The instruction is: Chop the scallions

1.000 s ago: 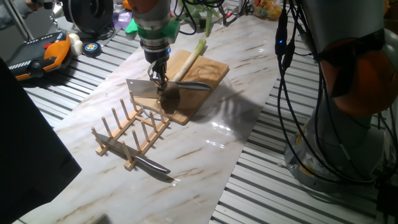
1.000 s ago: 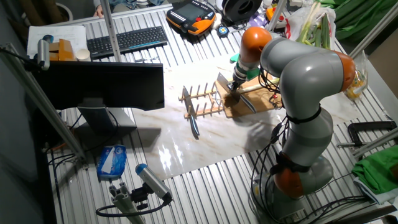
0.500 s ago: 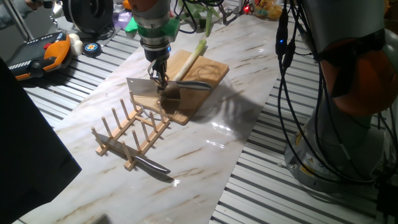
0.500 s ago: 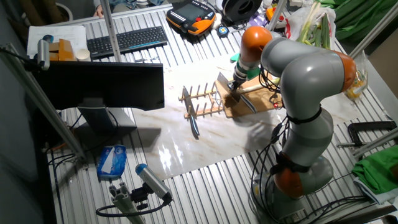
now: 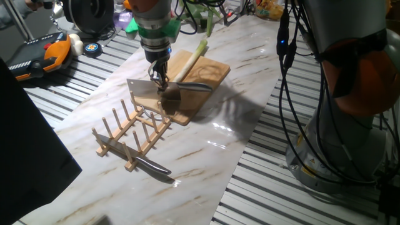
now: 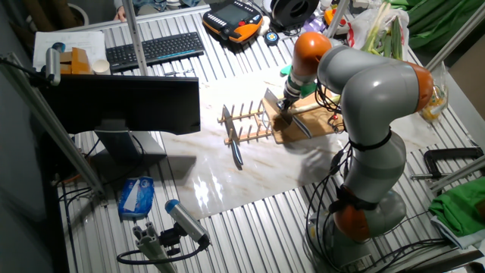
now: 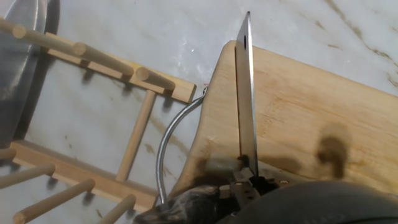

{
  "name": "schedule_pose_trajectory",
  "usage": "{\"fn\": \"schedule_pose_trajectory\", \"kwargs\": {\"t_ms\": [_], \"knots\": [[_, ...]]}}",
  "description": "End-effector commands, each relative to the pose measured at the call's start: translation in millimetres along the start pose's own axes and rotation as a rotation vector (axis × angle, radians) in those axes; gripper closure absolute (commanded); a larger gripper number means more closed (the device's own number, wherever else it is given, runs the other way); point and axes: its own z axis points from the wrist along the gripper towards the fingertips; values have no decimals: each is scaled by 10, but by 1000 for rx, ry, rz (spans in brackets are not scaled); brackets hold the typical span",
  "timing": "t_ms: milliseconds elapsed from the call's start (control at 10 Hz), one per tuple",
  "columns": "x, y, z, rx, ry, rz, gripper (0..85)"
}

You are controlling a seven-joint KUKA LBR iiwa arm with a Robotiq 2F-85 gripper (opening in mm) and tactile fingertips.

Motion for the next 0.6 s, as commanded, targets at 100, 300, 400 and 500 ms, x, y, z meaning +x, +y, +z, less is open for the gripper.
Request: {"fn": "schedule_pose_trajectory", "kwargs": {"t_ms": [100, 300, 400, 500], "knots": [[-2, 14, 19, -6, -2, 4, 843], [0, 11, 18, -9, -1, 4, 843], [5, 3, 15, -9, -1, 4, 843], [14, -7, 11, -9, -1, 6, 843]]}}
